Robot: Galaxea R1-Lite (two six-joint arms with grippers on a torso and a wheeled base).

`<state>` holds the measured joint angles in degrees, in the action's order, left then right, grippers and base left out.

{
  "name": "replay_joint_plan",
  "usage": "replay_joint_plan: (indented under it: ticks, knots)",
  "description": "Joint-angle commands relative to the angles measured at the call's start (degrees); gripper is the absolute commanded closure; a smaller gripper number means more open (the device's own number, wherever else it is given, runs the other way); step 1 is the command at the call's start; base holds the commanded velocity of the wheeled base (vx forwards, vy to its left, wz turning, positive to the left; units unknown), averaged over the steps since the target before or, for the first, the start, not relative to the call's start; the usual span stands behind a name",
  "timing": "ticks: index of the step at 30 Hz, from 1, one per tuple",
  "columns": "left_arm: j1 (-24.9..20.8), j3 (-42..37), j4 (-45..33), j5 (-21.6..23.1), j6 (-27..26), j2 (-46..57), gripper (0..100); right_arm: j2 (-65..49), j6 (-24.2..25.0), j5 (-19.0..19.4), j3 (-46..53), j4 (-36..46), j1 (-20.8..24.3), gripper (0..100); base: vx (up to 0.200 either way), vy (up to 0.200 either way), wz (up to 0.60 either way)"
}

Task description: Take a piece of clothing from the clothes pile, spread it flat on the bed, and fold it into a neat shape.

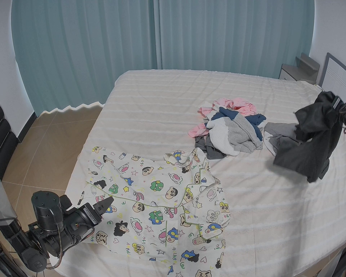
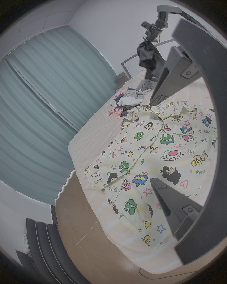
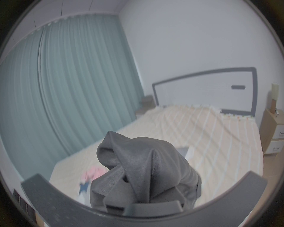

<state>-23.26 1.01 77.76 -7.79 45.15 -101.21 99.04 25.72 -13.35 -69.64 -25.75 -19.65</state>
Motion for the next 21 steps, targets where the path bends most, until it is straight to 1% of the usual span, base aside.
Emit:
replay_joint_plan:
  ticks: [1,8,11,16,17,18,19,21]
  knots:
    - [0.1,-0.8,0.0,-0.1,0.0,0.0,0,2.2,0.6,-6.0,-10.5,-3.4,-4.4,100,0.0,0.0,0.0]
    - [0.1,-0.8,0.0,-0.1,0.1,-0.1,0,9.0,-1.4,-7.3,-7.2,-9.0,-4.3,100,0.0,0.0,0.0]
    - [0.1,-0.9,0.0,-0.1,0.1,-0.1,0,14.0,-1.2,-7.7,-6.9,-13.0,-6.5,100,0.0,0.0,0.0]
    - [0.1,-0.9,0.0,-0.1,0.3,-0.1,0,18.7,-1.4,-7.6,-5.3,-14.2,-7.7,100,0.0,0.0,0.0]
    - [0.1,-0.9,0.0,-0.1,0.3,-0.1,0,18.6,-1.2,-7.0,-4.1,-14.2,-7.6,0,0.0,0.0,0.0]
    - [0.1,-0.9,0.0,-0.1,0.3,-0.1,0,18.3,-1.2,-6.2,-2.7,-13.7,-7.3,0,0.0,0.0,0.0]
    - [0.1,-0.8,0.0,-0.1,0.4,-0.1,0,17.9,-1.2,-4.0,-0.8,-13.5,-6.9,0,0.0,0.0,0.0]
    - [0.1,-0.9,0.0,-0.1,0.3,-0.1,0,16.7,-1.3,-1.3,1.4,-12.9,-5.4,0,0.0,0.0,0.0]
